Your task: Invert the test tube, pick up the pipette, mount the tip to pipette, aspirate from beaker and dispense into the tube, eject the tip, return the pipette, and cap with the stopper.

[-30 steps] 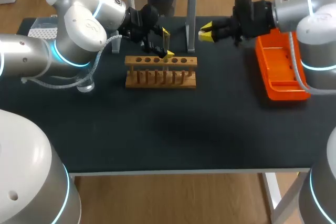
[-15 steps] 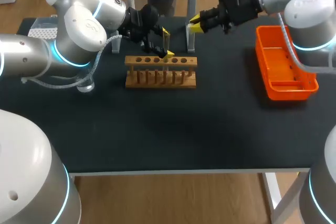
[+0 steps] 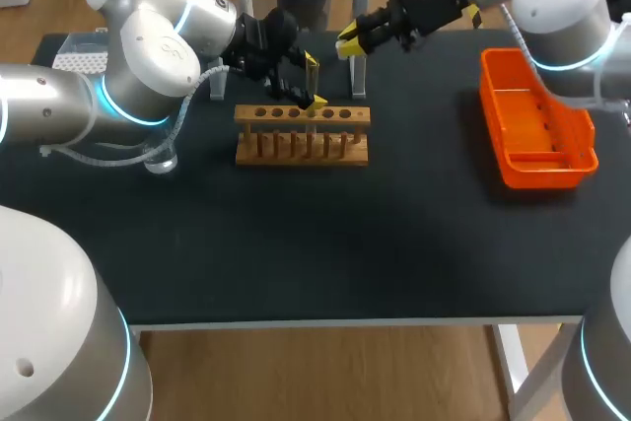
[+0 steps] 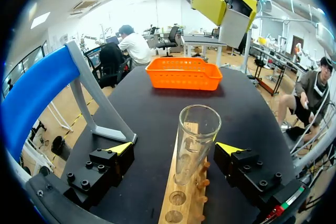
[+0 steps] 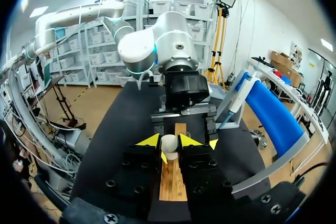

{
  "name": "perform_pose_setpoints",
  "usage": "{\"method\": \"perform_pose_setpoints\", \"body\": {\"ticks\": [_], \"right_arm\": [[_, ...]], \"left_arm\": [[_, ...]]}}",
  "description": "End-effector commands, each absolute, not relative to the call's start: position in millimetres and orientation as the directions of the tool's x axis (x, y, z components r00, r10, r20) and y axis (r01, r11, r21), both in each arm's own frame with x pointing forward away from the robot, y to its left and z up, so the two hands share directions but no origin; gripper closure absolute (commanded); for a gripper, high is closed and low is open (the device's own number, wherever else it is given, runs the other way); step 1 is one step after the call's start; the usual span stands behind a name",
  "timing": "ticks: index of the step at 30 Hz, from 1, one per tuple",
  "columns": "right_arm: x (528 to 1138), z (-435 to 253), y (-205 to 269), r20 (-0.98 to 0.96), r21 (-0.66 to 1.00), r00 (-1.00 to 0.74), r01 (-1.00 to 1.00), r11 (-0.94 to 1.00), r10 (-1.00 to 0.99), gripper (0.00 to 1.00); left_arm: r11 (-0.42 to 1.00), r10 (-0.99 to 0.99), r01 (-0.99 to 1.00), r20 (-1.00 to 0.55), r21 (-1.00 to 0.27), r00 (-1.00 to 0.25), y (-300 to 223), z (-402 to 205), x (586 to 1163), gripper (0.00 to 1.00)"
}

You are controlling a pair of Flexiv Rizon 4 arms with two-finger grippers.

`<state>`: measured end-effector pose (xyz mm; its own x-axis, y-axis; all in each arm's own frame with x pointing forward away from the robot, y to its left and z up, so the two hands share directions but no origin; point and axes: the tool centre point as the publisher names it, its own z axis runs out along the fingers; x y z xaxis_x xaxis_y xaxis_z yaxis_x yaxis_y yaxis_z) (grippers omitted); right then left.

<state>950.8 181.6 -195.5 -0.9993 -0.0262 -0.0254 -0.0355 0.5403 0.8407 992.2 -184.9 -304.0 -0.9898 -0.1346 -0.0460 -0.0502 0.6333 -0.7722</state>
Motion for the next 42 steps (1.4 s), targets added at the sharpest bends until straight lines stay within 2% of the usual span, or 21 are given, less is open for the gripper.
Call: {"method": "perform_pose_setpoints", "body": {"ticks": [1, 42], "right_arm": [[959.3, -197.1, 189.2, 0.009, 0.836, -0.997, -0.034, 0.548, -0.074, 1.0], [975.6, -215.4, 218.3, 0.041, 0.833, -0.996, -0.01, 0.553, -0.08, 1.0]], "left_arm": [[0.634, -0.133, -0.05, -0.045, -0.772, -0.99, -184.6, -303.8, 992.4, 0.0], [0.634, -0.133, -0.05, -0.045, -0.772, -0.99, -184.6, -303.8, 992.4, 0.0]]}}
